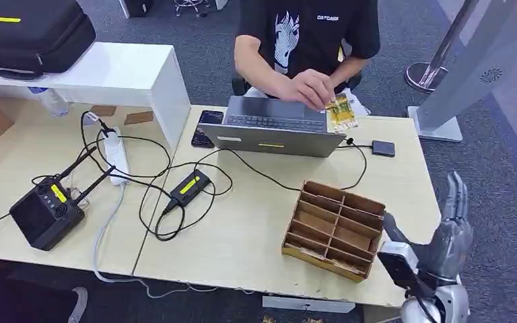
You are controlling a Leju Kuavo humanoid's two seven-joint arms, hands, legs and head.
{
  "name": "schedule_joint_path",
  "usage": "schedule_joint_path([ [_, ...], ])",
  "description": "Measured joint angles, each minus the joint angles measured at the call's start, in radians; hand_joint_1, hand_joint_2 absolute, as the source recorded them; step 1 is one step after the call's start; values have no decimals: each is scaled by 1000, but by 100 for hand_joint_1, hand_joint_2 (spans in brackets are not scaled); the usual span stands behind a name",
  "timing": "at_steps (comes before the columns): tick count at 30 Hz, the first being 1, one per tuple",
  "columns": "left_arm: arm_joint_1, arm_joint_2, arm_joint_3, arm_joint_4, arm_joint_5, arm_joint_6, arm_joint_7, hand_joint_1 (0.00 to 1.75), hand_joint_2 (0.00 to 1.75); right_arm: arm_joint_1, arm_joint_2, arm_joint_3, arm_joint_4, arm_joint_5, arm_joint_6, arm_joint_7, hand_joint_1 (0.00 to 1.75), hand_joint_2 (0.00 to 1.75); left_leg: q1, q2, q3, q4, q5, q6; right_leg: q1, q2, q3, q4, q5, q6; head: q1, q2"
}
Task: Pass the card to the sensor for recognition and then transmit it.
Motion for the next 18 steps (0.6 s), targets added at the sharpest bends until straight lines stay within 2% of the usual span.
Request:
schedule_joint_path([
  [8,-1,10,-69,3,31,-6,-2,0,175,-145,-1,170,76,146,-41,96,0,175,0,0,0,0,1,0,0,0,0,0,1,0,0,0],
  [9,-1,12,-77,3,34,-7,-2,0,175,-164,-1,189,88,160,-44,108,66,175,0,0,0,0,1,0,0,0,0,1,1,-1,0,0],
  [10,-1,14,-84,3,35,-8,-2,0,175,-184,-2,211,103,176,-49,123,164,175,0,0,1,0,1,0,0,0,0,1,1,-1,0,0],
  [11,-2,15,-92,5,37,-8,-2,0,175,-202,-2,229,116,190,-52,135,175,175,0,0,1,0,1,0,0,0,0,1,1,-1,0,0],
  [13,-3,17,-106,6,42,-10,-2,0,175,-235,-3,267,139,218,-60,159,168,175,0,0,1,0,1,0,0,0,0,1,1,-1,0,0],
  [18,-6,25,-149,6,52,-19,-2,0,175,-325,-8,368,208,294,-77,228,168,175,1,0,1,0,1,-1,0,0,0,1,1,-1,0,0],
])
